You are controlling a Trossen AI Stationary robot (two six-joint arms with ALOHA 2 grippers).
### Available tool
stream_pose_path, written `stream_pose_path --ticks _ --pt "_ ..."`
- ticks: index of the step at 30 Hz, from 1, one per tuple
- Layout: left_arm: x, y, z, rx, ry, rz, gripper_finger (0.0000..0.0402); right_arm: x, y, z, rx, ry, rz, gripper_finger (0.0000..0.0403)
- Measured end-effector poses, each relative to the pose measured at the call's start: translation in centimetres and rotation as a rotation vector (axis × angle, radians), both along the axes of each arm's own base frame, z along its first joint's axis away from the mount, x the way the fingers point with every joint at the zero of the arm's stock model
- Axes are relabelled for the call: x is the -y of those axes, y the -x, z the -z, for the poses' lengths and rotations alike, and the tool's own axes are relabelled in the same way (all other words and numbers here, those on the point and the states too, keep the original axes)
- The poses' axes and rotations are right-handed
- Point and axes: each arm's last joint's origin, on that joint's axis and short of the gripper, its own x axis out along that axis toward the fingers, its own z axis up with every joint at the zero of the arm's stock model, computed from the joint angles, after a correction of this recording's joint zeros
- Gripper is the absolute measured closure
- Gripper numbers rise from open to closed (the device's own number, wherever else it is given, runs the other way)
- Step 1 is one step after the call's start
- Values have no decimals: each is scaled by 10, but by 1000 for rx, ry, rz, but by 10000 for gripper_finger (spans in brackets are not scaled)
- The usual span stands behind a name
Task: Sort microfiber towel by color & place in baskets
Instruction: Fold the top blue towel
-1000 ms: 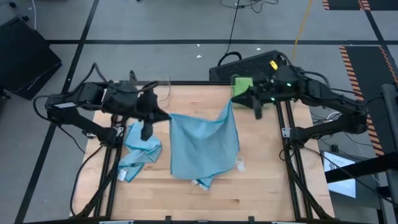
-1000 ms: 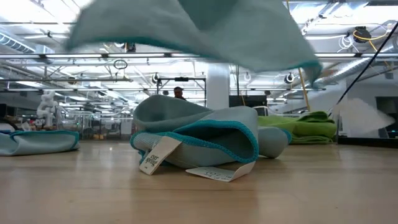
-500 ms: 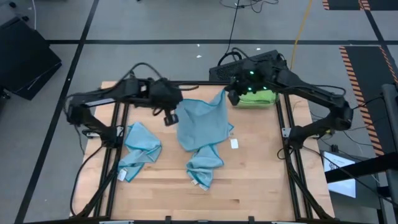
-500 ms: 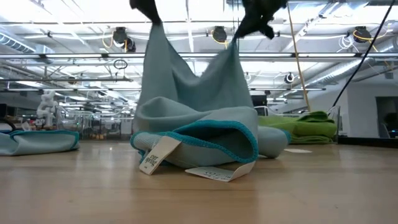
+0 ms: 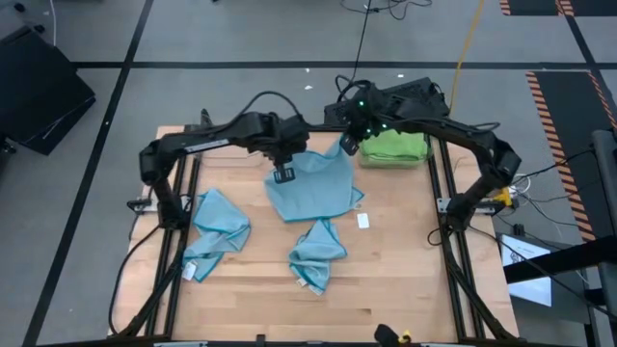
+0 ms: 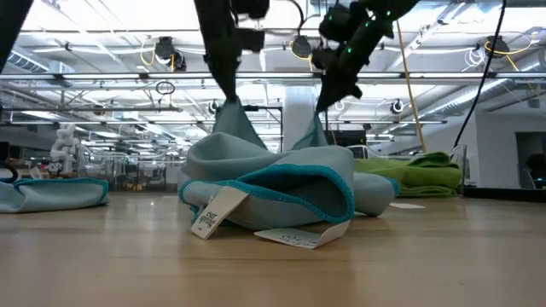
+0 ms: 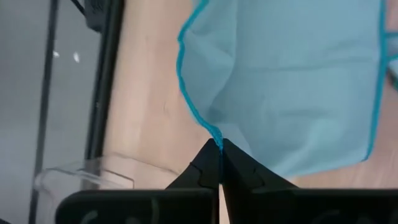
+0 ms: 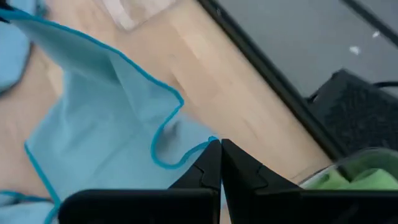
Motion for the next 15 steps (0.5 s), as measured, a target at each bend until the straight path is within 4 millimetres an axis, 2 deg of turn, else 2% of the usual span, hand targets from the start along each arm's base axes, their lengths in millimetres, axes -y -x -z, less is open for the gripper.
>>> stream_pose_path --ticks 4,8,15 --pt "-12 -3 18 -63 31 -12 394 4 5 13 -1 -76 -20 403" --pt "-26 6 31 -106 45 -74 396 7 11 20 -6 -96 -8 403" --pt "-51 19 32 -65 40 -209 398 17 5 13 100 1 0 403"
